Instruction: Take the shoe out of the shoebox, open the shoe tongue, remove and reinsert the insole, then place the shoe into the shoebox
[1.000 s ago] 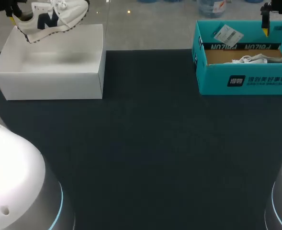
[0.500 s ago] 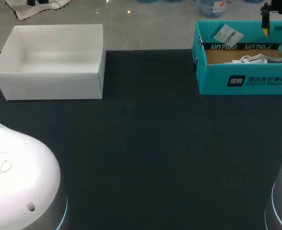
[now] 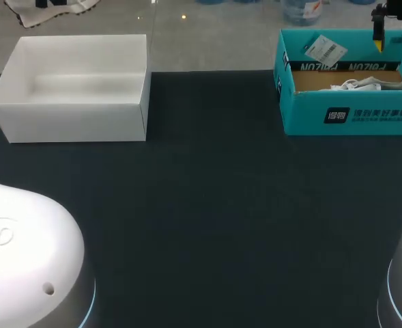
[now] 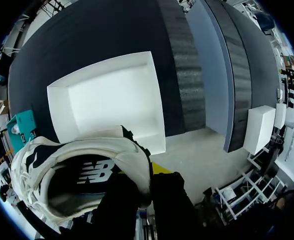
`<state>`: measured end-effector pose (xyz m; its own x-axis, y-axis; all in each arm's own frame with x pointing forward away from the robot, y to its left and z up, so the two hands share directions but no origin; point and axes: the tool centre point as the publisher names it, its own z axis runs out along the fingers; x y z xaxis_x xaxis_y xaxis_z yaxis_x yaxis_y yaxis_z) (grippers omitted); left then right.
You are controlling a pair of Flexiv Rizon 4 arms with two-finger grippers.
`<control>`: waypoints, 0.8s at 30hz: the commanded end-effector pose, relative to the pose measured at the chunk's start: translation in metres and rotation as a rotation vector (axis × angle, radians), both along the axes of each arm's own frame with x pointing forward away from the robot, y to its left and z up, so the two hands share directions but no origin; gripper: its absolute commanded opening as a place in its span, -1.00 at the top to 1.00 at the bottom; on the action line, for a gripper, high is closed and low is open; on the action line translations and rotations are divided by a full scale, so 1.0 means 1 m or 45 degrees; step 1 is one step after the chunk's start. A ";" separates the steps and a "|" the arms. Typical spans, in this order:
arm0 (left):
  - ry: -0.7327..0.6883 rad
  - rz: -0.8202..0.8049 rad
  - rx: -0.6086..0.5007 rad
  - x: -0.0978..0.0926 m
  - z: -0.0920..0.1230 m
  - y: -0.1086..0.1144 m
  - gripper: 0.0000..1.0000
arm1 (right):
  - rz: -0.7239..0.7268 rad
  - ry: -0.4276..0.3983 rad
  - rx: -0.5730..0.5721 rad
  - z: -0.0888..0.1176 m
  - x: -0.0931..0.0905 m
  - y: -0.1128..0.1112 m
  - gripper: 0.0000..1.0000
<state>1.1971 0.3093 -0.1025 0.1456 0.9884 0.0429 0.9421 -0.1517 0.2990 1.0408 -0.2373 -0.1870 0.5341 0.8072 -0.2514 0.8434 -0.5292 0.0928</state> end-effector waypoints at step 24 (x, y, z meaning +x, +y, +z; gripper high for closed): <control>-0.020 -0.229 0.061 -0.279 -0.041 -0.145 1.00 | -0.001 -0.001 0.000 0.000 0.000 0.000 -1.00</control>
<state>0.9669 0.1728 -0.1402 0.3224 0.9456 0.0435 0.9465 -0.3228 0.0027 1.0408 -0.2374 -0.1870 0.5343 0.8071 -0.2513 0.8433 -0.5293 0.0928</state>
